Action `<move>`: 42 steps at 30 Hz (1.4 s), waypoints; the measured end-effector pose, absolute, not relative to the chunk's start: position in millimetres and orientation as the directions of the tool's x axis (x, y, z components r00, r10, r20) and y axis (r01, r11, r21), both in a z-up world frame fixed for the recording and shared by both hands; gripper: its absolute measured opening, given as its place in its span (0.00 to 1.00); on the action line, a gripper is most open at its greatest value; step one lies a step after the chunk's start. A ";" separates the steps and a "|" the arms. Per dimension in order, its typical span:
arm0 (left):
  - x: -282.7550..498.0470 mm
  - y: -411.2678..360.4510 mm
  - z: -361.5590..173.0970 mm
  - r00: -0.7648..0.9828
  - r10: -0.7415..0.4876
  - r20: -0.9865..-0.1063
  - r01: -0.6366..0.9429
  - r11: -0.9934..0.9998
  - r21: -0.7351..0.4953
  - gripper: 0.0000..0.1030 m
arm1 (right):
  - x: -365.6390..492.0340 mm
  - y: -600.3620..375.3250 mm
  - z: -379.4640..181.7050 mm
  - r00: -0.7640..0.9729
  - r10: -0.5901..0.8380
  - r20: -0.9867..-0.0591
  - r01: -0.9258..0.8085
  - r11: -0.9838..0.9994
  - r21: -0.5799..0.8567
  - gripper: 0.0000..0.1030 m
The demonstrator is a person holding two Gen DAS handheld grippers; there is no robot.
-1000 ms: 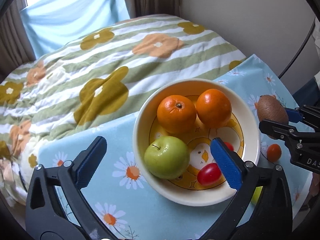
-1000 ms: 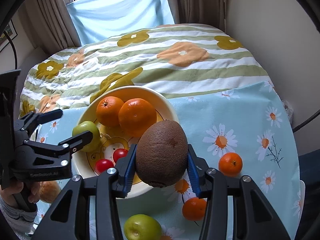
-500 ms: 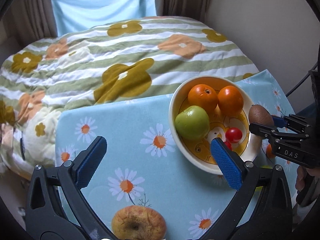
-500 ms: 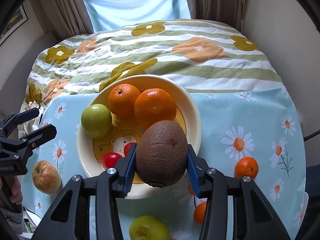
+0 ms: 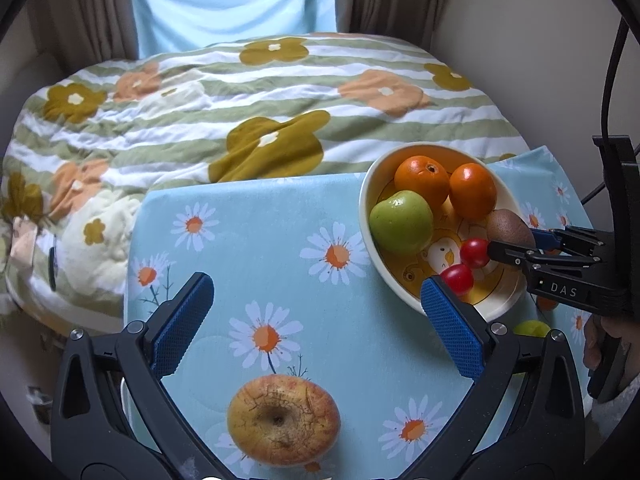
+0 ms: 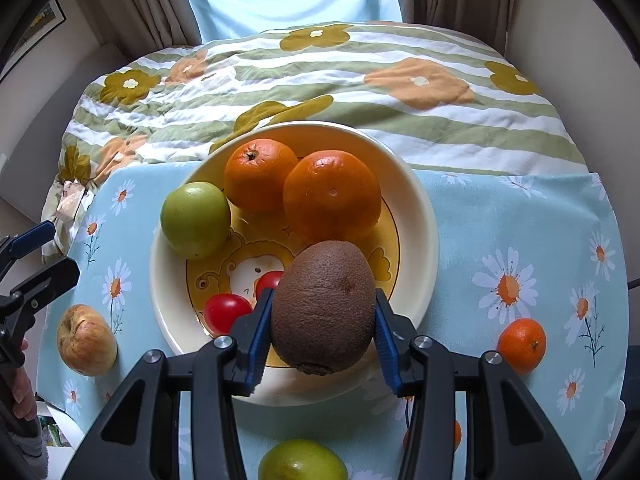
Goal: Organize fruits
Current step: 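Lower the brown kiwi into the bowl and open the right tool, then withdraw both tools from the bowl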
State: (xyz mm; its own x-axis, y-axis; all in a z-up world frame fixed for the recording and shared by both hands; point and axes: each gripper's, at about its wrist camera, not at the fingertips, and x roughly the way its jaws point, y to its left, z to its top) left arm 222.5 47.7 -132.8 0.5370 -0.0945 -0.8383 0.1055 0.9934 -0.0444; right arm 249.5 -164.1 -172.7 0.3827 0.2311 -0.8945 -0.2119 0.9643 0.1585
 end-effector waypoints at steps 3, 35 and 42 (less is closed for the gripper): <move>217.9 48.9 -132.9 0.537 -0.090 -0.839 0.096 0.994 -0.045 1.00 | 251.0 -165.6 -173.4 0.371 0.239 -0.897 -0.208 0.963 0.171 0.45; 109.7 -2.2 -62.6 0.657 -0.055 -0.752 0.036 0.998 -0.042 1.00 | 142.1 -231.9 -77.8 0.563 0.238 -0.792 -0.270 0.958 0.096 1.00; 86.2 -37.4 -55.1 0.677 -0.080 -0.732 0.059 0.997 -0.055 1.00 | 120.2 -263.7 -74.0 0.557 0.246 -0.793 -0.275 0.956 0.103 1.00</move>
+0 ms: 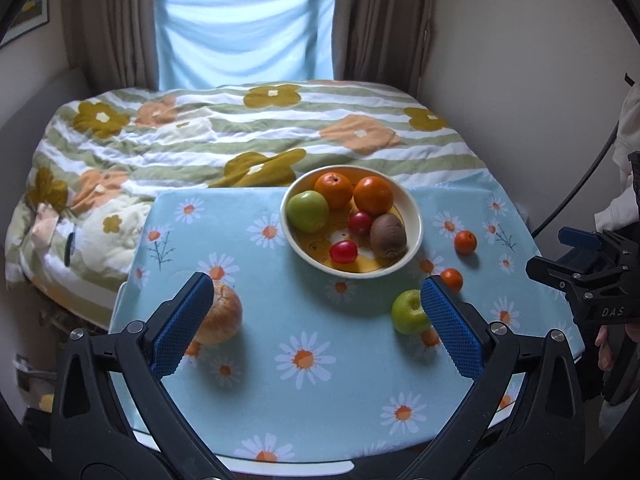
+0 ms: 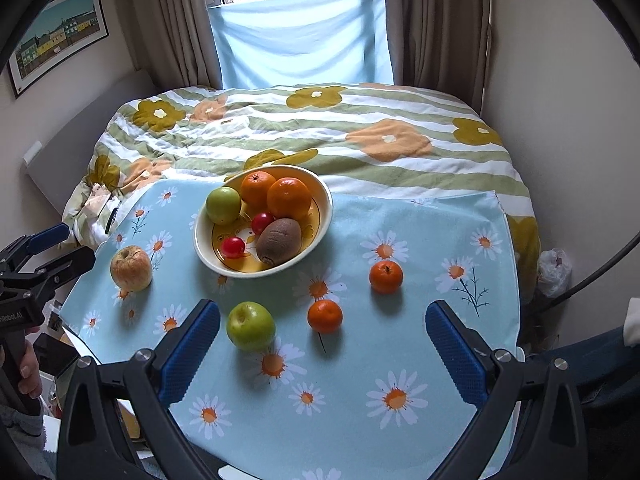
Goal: Organize fruits
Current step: 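Withdraw both tools from the bowl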
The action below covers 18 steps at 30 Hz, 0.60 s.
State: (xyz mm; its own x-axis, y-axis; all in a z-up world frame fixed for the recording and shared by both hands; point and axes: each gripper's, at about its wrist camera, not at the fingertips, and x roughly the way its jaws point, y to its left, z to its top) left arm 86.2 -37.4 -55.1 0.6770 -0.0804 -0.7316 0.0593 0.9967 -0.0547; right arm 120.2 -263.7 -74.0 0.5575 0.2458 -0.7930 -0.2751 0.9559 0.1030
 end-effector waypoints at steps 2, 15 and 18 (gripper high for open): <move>82.4 -48.1 -55.9 0.675 -0.086 -0.732 0.070 0.996 -0.052 1.00 | 114.6 -271.8 -74.4 0.558 0.243 -0.793 -0.281 0.955 0.095 1.00; 94.2 -104.0 -86.9 0.610 -0.165 -0.775 0.175 0.982 -0.071 1.00 | 117.0 -324.0 -89.6 0.554 0.189 -0.811 -0.226 0.972 0.072 1.00; 104.7 -114.3 -102.9 0.577 -0.186 -0.795 0.215 0.974 -0.072 1.00 | 126.4 -332.4 -98.0 0.550 0.186 -0.814 -0.211 0.974 0.079 1.00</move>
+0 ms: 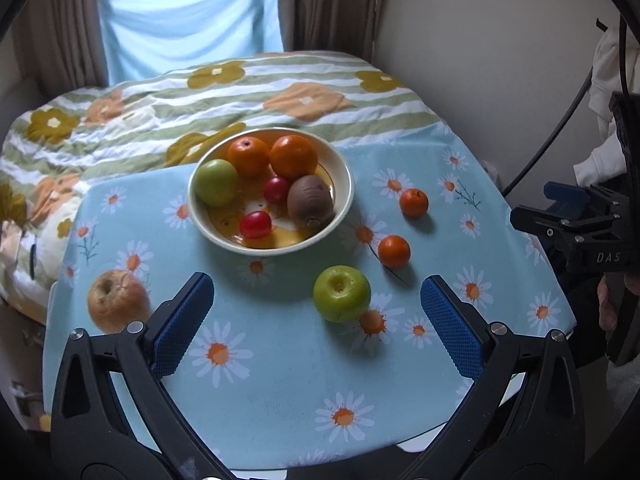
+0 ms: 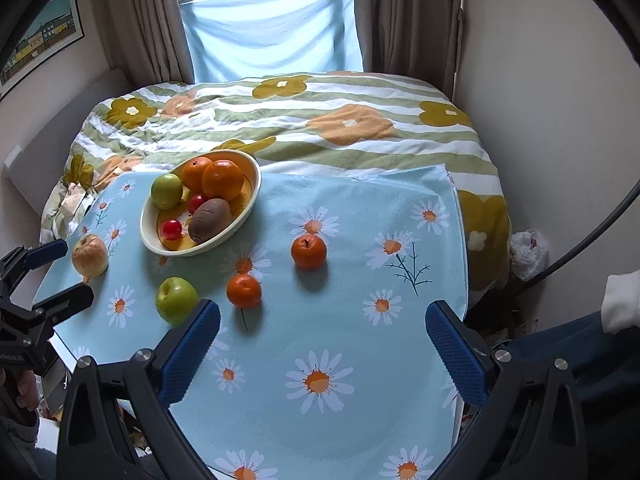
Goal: Organize fruits
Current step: 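Withdraw both tools from the bowl, then grasp the second green apple with the left tool while the right tool grasps a small orange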
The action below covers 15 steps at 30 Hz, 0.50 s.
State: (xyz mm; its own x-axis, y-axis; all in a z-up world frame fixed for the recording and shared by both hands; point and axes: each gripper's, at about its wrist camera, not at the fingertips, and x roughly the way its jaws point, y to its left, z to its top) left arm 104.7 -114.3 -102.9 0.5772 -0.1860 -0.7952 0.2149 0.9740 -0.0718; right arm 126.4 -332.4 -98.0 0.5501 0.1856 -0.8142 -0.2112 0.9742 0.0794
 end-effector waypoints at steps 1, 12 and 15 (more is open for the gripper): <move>108.5 -116.9 -108.8 0.563 -0.192 -0.804 0.227 0.971 -0.073 1.00 | 130.1 -334.8 -100.7 0.551 0.190 -0.813 -0.207 0.974 0.087 1.00; 143.3 -136.6 -174.1 0.448 -0.225 -0.865 0.279 0.955 -0.104 1.00 | 178.3 -334.4 -152.0 0.492 0.181 -0.851 -0.218 0.973 0.081 1.00; 146.5 -141.4 -188.4 0.423 -0.227 -0.878 0.289 0.951 -0.107 0.99 | 189.3 -329.9 -164.6 0.477 0.186 -0.859 -0.239 0.968 0.077 1.00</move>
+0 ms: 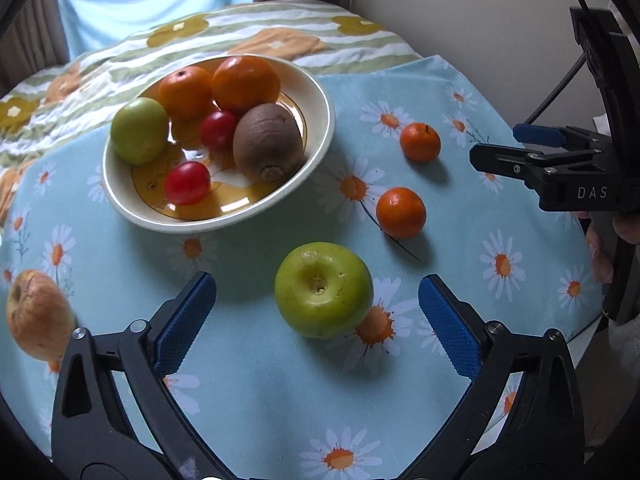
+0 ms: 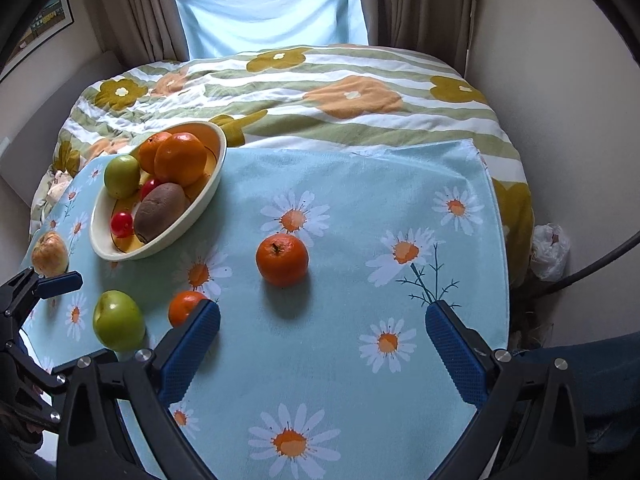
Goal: Organize fruits
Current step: 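Grasp the second green apple with the left tool while the right tool grasps a small orange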
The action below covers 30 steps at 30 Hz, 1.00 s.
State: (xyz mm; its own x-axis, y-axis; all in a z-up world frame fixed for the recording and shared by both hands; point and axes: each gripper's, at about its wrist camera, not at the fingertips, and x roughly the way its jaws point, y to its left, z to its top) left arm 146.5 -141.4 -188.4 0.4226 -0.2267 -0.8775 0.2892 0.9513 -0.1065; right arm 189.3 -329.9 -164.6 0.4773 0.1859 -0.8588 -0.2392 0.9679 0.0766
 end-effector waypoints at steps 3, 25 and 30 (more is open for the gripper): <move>148.8 -147.0 -200.1 0.399 -0.220 -0.890 0.304 0.948 -0.097 0.88 | 196.7 -326.2 -175.5 0.465 0.190 -0.865 -0.257 0.964 0.074 0.99; 147.3 -146.5 -209.3 0.400 -0.206 -0.893 0.303 0.949 -0.083 0.56 | 218.2 -307.2 -205.5 0.410 0.237 -0.881 -0.321 0.941 0.103 0.64; 143.4 -141.3 -208.7 0.404 -0.198 -0.893 0.288 0.954 -0.081 0.56 | 222.3 -303.1 -203.9 0.427 0.239 -0.872 -0.324 0.941 0.100 0.62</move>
